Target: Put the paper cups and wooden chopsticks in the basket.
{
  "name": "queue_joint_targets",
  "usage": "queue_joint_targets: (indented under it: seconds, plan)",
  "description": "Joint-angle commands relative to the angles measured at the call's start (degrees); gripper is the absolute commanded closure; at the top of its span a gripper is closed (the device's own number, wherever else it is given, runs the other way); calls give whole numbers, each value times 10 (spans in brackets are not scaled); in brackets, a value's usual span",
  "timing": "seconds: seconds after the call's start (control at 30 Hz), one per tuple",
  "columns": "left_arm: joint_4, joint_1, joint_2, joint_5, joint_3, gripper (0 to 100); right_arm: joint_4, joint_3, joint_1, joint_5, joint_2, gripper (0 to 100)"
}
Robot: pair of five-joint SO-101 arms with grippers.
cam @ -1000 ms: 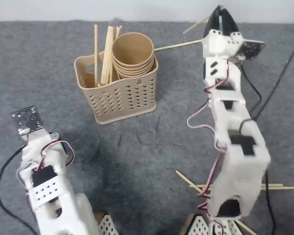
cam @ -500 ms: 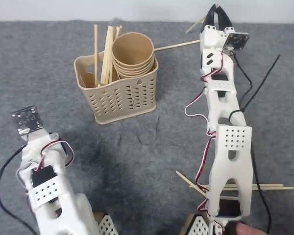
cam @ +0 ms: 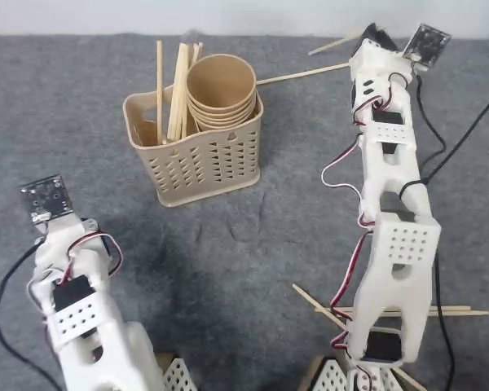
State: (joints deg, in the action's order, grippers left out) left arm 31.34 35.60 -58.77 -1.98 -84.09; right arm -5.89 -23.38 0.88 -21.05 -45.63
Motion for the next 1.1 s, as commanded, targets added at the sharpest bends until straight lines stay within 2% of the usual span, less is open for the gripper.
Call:
queue_joint_targets:
  seconds: [0.0,0.13,0.4,0.77,1.07]
  plan:
    - [-16,-2,-9,-4,2,964,-8,87,-3,-7,104,991]
    - [-16,-2,-9,-4,2,964,-51,193,-12,-5,180,991]
    - [-16,-2,-9,-4,2,964,-41,353,-13,47,315,991]
    - [-15,-2,-9,-4,2,964,168,378,-9,49,432,991]
    - [-14,-2,-9,-4,2,964,390,377,-8,146,533,991]
